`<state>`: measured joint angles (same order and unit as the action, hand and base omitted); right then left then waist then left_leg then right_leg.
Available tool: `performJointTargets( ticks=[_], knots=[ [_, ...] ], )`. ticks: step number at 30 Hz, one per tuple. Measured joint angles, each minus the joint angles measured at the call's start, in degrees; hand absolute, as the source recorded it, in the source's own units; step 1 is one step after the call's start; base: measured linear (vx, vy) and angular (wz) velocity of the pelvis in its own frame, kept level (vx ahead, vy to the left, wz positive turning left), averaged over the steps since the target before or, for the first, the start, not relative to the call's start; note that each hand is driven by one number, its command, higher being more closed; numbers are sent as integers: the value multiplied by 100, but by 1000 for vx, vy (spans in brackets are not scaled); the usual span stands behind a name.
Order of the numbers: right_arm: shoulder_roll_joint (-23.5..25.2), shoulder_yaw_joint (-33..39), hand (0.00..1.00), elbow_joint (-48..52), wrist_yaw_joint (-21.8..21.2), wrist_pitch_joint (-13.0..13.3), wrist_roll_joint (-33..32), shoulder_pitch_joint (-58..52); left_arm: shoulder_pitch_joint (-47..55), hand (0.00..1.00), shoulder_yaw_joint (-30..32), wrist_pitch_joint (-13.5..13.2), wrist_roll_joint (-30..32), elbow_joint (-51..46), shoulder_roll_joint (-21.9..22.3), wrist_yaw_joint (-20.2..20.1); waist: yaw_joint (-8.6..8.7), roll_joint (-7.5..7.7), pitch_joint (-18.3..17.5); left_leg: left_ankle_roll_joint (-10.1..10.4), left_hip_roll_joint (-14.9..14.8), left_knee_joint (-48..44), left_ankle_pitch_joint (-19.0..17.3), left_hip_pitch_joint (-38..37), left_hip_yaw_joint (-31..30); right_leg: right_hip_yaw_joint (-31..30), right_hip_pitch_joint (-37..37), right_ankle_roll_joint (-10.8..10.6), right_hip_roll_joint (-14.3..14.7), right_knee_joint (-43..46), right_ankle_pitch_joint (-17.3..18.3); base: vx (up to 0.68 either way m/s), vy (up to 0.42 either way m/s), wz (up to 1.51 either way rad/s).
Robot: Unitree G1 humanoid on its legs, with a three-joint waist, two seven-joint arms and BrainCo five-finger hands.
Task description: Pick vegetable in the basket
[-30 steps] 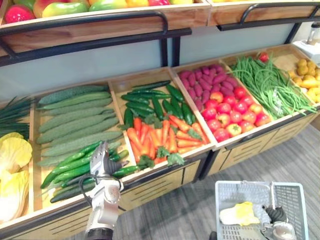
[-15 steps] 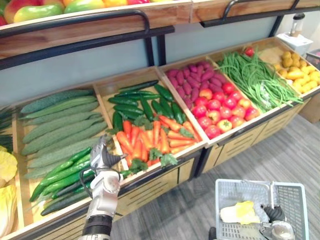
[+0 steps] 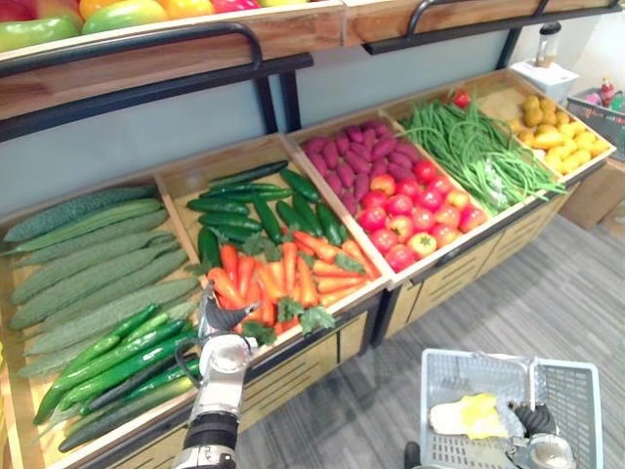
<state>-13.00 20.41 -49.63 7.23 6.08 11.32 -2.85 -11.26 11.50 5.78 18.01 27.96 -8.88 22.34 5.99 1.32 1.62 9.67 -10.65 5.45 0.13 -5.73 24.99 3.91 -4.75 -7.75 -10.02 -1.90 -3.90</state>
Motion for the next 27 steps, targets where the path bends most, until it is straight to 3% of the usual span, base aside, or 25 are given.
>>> performJointTargets(
  ticks=[19,27],
  knots=[
    [4,-2,100,183,-12,-45,24,-90,-241,0,-114,75,-215,4,206,-4,10,-49,11,10,-15,-1,-7,-81,-19,29,102,10,9,0,8,-3,-8,0],
    [4,-2,100,214,-14,-46,222,-66,-731,0,-105,79,-1291,956,239,13,62,-86,21,10,-16,-1,-7,-72,-31,37,98,12,8,0,11,0,0,0]
  ],
)
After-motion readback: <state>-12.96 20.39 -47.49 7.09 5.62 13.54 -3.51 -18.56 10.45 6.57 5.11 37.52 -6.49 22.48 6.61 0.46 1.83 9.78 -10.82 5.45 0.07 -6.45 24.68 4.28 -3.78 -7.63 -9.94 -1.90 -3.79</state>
